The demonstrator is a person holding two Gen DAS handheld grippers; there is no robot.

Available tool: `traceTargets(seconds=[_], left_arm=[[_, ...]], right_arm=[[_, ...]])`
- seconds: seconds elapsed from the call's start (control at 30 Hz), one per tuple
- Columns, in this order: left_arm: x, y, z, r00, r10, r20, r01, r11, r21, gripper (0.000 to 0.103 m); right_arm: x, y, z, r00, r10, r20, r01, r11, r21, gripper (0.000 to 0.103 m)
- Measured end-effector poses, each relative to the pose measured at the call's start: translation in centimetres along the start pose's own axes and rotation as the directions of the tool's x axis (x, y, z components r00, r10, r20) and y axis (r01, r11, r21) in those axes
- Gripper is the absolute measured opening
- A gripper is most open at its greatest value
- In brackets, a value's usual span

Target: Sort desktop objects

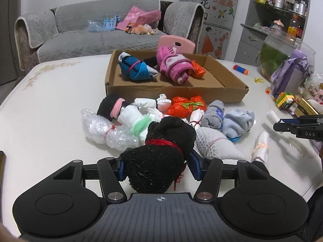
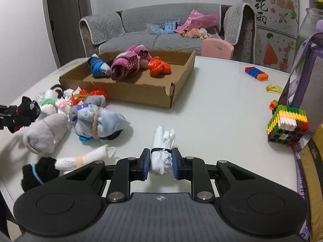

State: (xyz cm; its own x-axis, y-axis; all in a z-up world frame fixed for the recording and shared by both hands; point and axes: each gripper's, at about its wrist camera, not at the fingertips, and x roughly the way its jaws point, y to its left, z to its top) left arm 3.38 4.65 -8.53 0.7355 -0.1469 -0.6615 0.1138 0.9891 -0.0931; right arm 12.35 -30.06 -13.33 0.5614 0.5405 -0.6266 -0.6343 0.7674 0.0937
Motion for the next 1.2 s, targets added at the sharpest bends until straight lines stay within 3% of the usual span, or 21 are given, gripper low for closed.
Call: traceTargets(seconds=[0.33, 0.63, 0.93, 1.2], left_arm=[[-3.0, 0.2, 1.5, 0.999, -0.025, 0.047, 0.024, 1.000, 0.014, 0.063], [-5.0, 0.3, 9.2, 0.988, 0.021, 0.155, -0.029, 0.998, 0.054, 0.063], [0.6, 0.9, 19.4, 0.987, 0.041, 0.152, -0.051, 0.997, 0.061, 0.063], [6.5, 0.6, 24.0, 0.991, 0.055, 0.120, -0.063, 0.996, 0.067, 0.063]], right_arm=[[-2.9, 0.5, 1.9, 0.997, 0.033, 0.072, -0.035, 0.999, 0.028, 0.020], [-5.4, 1.5, 8.5, 0.979, 0.075, 0.188, -0.072, 0.997, -0.025, 0.020], [-1.1, 1.6, 17.2, 0.974, 0.093, 0.206, -0.084, 0.995, -0.054, 0.020], [4.0, 1.3, 21.5, 0.981, 0.068, 0.179, -0.058, 0.997, -0.060, 0.021]])
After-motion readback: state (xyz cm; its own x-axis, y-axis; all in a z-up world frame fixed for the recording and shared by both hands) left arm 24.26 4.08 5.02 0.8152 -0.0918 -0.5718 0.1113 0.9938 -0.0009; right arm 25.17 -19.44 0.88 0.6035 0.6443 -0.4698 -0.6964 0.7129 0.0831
